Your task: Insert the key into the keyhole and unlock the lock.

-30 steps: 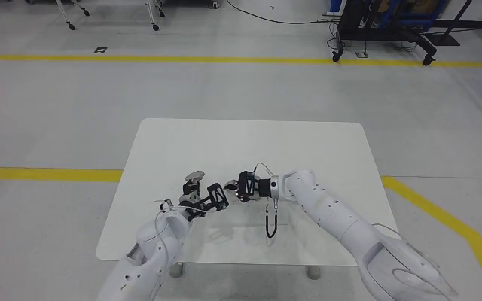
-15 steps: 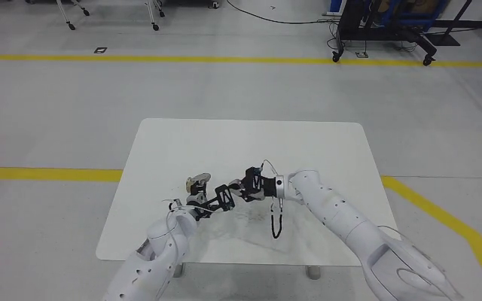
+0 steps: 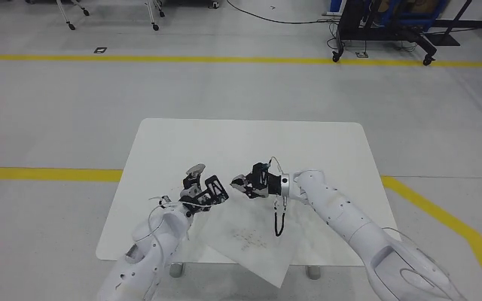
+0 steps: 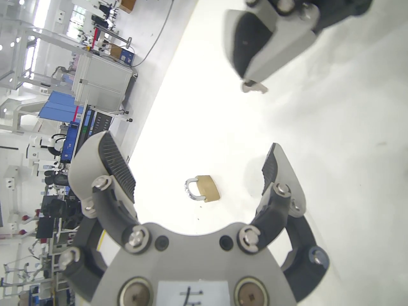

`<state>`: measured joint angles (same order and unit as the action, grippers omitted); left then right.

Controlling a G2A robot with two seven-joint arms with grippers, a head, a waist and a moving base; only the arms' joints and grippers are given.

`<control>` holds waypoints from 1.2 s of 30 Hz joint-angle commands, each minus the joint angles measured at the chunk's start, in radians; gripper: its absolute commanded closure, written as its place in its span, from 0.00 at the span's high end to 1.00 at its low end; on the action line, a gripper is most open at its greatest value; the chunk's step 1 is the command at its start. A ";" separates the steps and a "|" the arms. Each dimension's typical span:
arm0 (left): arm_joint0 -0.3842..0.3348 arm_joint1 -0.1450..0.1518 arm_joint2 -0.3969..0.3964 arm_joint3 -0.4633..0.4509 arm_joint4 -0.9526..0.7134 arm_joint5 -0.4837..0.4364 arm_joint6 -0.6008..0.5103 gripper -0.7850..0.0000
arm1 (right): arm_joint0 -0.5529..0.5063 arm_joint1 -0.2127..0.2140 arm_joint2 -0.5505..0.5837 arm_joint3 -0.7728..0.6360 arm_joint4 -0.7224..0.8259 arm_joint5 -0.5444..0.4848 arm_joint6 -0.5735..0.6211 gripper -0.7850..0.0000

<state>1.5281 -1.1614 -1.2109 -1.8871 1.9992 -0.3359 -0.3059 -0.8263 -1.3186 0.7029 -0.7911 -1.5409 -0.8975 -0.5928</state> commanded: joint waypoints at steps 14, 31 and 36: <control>0.067 0.007 -0.087 -0.069 -0.065 0.058 0.049 1.00 | -0.024 0.000 -0.007 0.025 0.315 -0.115 -0.156 0.00; -0.085 0.026 -0.203 0.212 -0.883 -0.676 0.362 1.00 | -0.050 0.024 -0.147 -0.105 0.783 -0.115 -0.122 0.00; -0.210 0.069 -0.029 0.290 -1.115 -0.676 0.328 1.00 | -0.018 0.059 -0.223 -0.146 0.955 -0.115 -0.077 0.00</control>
<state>1.3480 -1.1041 -1.2838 -1.6137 0.9472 -1.0166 0.0284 -0.8494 -1.2653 0.4920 -0.9301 -0.6184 -1.0123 -0.6753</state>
